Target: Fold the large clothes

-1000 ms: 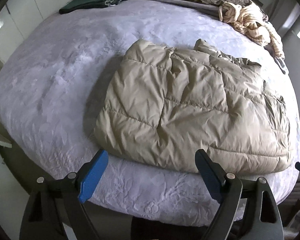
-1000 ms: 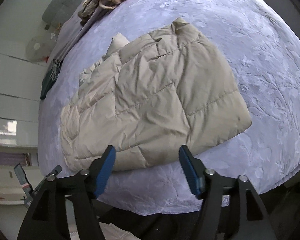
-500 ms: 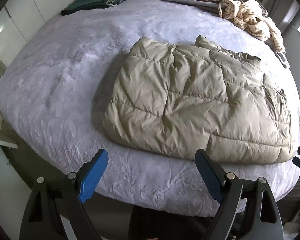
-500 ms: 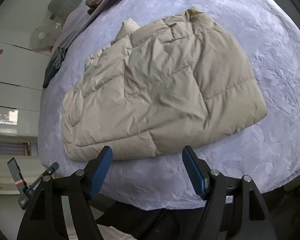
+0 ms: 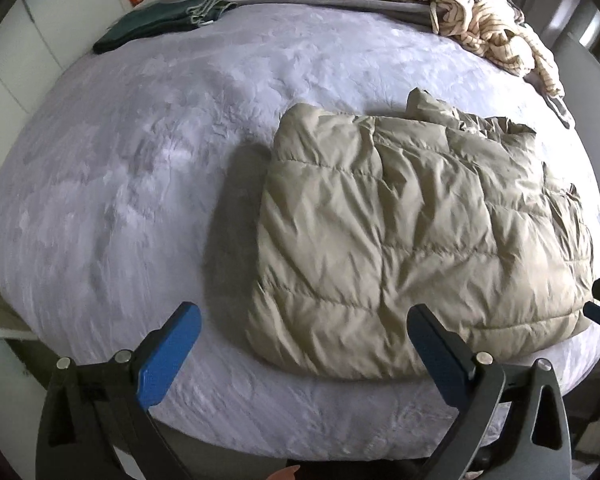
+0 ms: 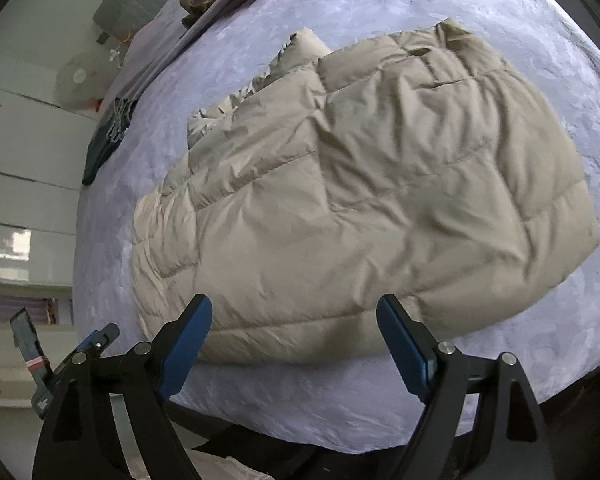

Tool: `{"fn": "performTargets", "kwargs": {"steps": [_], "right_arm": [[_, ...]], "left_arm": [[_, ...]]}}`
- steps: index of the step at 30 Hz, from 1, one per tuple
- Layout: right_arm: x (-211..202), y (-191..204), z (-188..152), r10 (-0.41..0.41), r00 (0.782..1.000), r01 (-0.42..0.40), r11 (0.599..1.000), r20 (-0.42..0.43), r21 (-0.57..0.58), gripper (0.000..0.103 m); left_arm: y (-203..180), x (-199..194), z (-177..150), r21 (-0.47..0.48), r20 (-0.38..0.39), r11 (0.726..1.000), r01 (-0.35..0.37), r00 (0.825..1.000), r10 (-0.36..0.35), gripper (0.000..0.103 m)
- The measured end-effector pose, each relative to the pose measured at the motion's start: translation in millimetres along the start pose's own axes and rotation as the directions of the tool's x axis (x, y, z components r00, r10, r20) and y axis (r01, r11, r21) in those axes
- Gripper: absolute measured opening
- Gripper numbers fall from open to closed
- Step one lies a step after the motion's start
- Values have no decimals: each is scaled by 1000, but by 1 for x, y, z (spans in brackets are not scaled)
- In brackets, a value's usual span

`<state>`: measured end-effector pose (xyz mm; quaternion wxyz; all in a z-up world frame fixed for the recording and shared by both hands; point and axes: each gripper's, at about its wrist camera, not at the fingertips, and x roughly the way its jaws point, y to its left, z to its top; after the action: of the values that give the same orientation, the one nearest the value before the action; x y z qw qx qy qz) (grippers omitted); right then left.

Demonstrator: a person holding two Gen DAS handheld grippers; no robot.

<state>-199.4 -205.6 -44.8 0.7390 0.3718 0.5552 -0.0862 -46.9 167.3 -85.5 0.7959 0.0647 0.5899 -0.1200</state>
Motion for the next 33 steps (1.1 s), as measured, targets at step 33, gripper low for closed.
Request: {"fn": "performTargets", "kwargs": {"steps": [33], "right_arm": [[65,56,4,-120,987,121,993,-104,4,88]], "left_arm": [[73,154,55,-148,-267,782,606,737,-621,103]]}}
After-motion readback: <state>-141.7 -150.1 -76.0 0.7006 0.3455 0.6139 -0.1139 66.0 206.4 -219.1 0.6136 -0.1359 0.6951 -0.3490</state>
